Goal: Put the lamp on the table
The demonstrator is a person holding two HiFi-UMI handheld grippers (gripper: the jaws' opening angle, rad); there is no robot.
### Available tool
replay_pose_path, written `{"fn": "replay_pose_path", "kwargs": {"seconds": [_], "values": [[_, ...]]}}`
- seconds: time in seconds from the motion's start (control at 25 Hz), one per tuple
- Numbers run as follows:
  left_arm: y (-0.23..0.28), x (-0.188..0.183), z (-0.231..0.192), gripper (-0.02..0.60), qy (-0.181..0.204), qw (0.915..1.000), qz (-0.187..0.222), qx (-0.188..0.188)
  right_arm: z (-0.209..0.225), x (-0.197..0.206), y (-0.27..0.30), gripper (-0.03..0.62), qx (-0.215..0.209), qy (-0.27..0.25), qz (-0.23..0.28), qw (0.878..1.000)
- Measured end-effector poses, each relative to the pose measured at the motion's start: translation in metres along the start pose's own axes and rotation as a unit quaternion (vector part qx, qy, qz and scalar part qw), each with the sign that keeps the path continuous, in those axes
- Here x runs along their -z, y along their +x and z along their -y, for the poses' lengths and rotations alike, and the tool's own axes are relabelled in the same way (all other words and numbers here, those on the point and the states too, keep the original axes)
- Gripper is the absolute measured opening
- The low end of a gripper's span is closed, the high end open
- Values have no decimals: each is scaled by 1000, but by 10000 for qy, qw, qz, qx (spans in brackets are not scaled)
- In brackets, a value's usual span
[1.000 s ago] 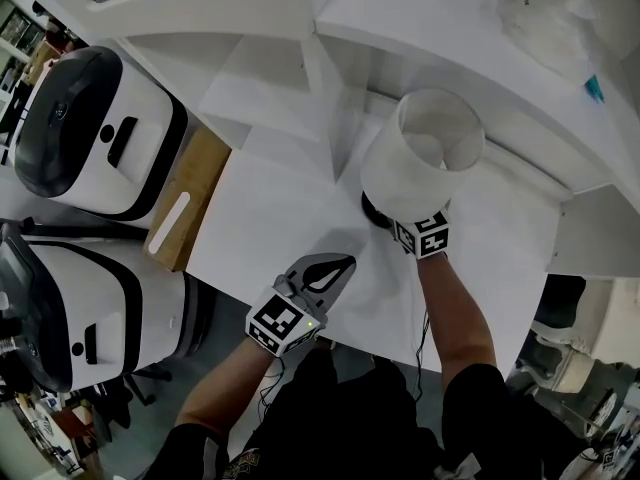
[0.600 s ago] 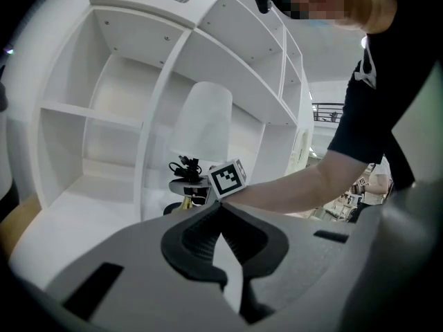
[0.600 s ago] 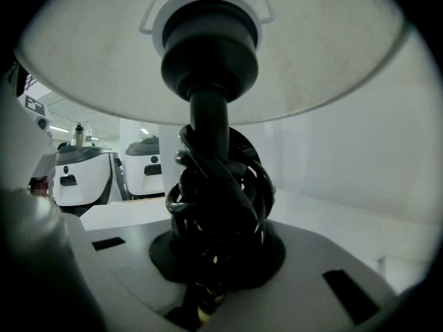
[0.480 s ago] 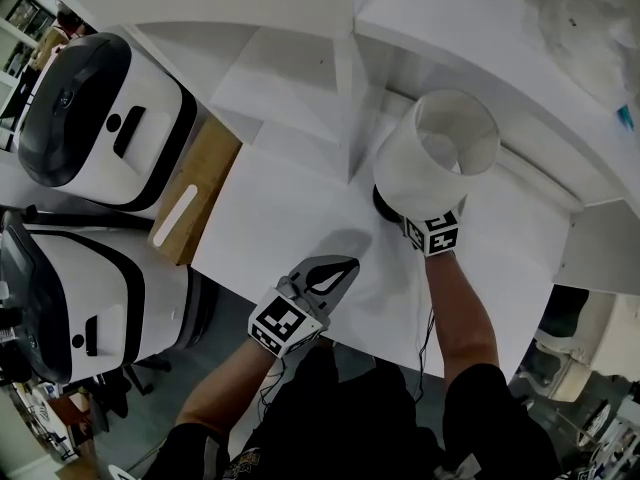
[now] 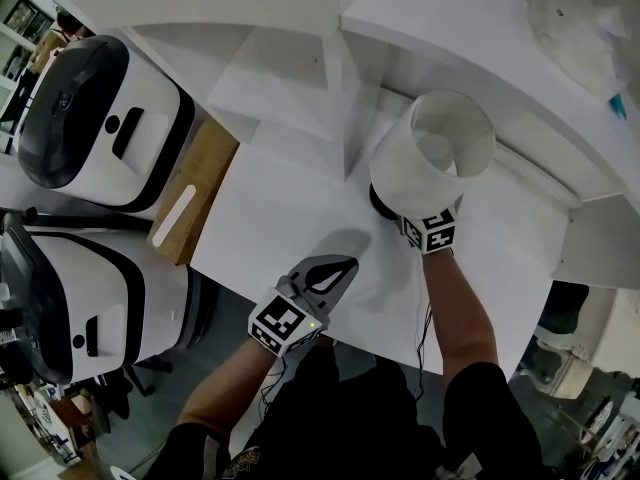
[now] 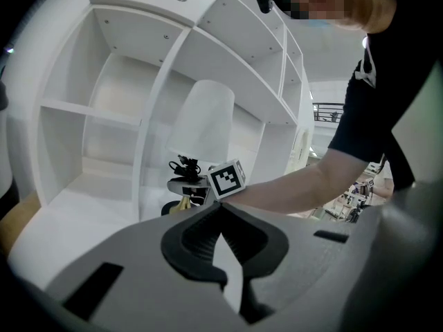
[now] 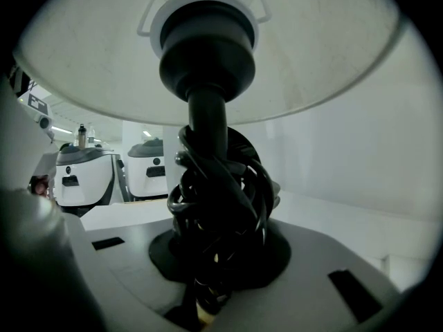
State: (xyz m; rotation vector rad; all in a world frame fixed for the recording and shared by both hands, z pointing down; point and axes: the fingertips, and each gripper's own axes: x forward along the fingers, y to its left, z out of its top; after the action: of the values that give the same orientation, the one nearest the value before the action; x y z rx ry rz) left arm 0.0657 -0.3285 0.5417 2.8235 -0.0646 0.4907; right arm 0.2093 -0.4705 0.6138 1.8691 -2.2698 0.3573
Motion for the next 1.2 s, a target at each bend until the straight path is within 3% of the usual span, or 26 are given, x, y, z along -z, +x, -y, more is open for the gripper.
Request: {"fn": "replay_pose_path", "kwargs": {"seconds": [0.52,0.88,1.04,1.12,1.16,1.2], "values": [[-9,2,14,6,16,9998,-28,-198,0,15,-26,138,0,366,-77,9993],[-9,0,39,6,-40,9993,73,-367,0,32,-66,140,62,457,-303,9985],[-11,0,47,6,-221,9976,140,-636,-6,37,-95,140,41,420,-385,9984],[-14,2,51,6,-322,9965,176,-756,-9,34,-112,113,55,434,-384,9983],[-15,3,54,6,-356,9959,183,-816,-11,33,-120,40,51,472,-395,9981],[-17,4,58,6,-386,9952,188,-879,-15,31,-129,38,26,532,-411,9977]]}}
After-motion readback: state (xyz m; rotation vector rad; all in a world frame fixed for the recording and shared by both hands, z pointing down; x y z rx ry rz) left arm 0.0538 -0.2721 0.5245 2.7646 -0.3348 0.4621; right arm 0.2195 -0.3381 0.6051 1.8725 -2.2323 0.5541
